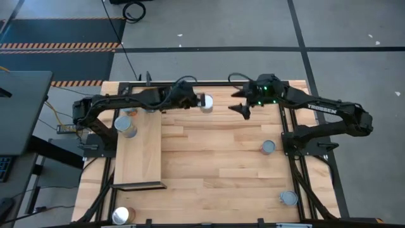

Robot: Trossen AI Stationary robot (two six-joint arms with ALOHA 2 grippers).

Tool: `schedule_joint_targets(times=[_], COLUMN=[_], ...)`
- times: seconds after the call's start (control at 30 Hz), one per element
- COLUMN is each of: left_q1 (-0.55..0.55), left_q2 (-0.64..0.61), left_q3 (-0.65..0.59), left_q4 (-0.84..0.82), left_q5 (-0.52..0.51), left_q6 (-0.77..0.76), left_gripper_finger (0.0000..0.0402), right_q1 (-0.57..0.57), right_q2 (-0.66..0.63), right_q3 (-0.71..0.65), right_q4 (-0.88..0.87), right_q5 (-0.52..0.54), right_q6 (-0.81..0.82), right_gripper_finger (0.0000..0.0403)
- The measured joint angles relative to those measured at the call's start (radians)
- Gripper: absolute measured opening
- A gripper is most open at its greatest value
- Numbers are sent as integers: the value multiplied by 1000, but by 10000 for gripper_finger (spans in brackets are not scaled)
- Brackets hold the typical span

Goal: Pick and place cans onto a shelf
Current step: Put the canned peaches on the shelf aligned with the other canned peaches

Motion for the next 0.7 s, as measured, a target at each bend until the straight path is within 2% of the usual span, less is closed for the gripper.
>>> schedule_joint_targets(times=[0.23,0.4,0.57,0.7], left_q1=[-109,-186,-237,-259], left_q2=[1,53,120,156], left_q3=[0,1,1,1], left_q4=[-14,11,35,37], left_q5=[37,60,62,57], left_q6=[113,121,121,169], left_gripper_finger=[0,0,0,0], right_q1=[227,374,458,482], right_q2=[-68,-17,63,115], right_q3=[0,0,0,0], right_q4=[-26,-82,-91,-111], right_q5=[29,161,264,292], right_q6=[-31,-63,-27,-26], right_gripper_finger=[349,349,349,349])
